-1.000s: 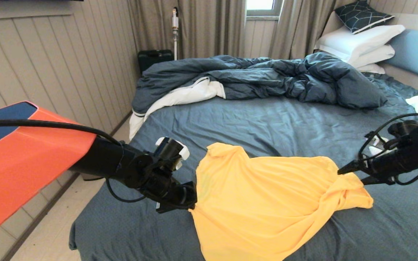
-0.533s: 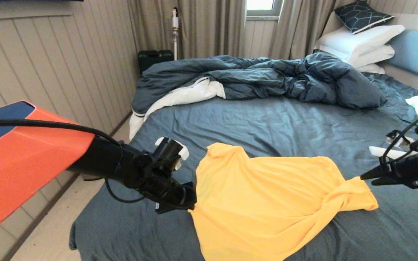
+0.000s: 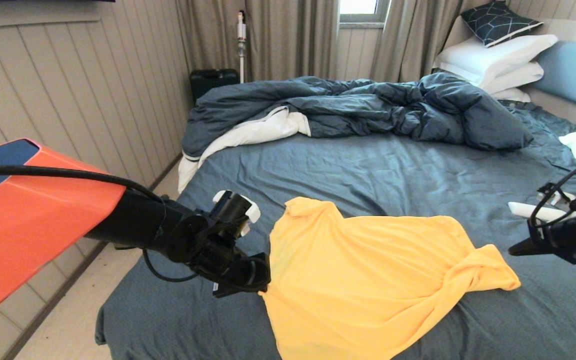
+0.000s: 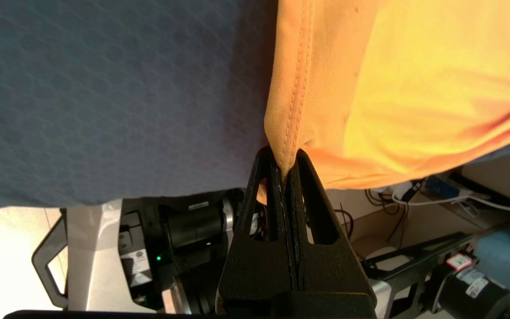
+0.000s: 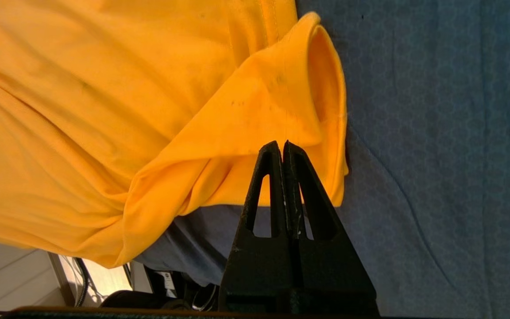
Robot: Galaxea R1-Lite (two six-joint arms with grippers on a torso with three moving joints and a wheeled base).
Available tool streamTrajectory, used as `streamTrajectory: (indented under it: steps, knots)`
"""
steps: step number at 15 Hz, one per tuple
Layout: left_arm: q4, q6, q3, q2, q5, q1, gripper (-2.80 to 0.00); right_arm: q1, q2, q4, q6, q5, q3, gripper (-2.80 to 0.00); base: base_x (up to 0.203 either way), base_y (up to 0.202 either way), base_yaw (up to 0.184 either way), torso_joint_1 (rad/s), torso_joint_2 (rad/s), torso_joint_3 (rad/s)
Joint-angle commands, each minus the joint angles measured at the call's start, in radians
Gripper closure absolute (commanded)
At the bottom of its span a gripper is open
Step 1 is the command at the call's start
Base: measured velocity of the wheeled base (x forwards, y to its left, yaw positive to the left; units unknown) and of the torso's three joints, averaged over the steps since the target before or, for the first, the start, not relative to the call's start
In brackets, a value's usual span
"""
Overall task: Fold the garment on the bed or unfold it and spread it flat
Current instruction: Fold the yellow T-shirt
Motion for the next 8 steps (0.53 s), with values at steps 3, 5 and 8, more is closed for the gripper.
streamTrajectory:
  steps: [3,5,8]
  knots:
    - [-0.001,-0.002,0.011,-0.012,0.005,-0.003,0.00,0.004,-0.070,0.003,-0.032,0.005,0.076,0.00,0.000,0.000,0.000,0.000,0.00,0.000]
    - [-0.004,0.001,0.007,0.000,0.006,-0.003,0.00,0.006,-0.095,0.002,-0.047,0.005,0.116,0.00,0.000,0.000,0.000,0.000,0.00,0.000]
    - [-0.028,0.004,0.014,0.000,0.009,-0.003,-2.80,0.007,-0.111,0.001,-0.049,0.013,0.134,0.00,0.000,0.000,0.000,0.000,0.00,0.000]
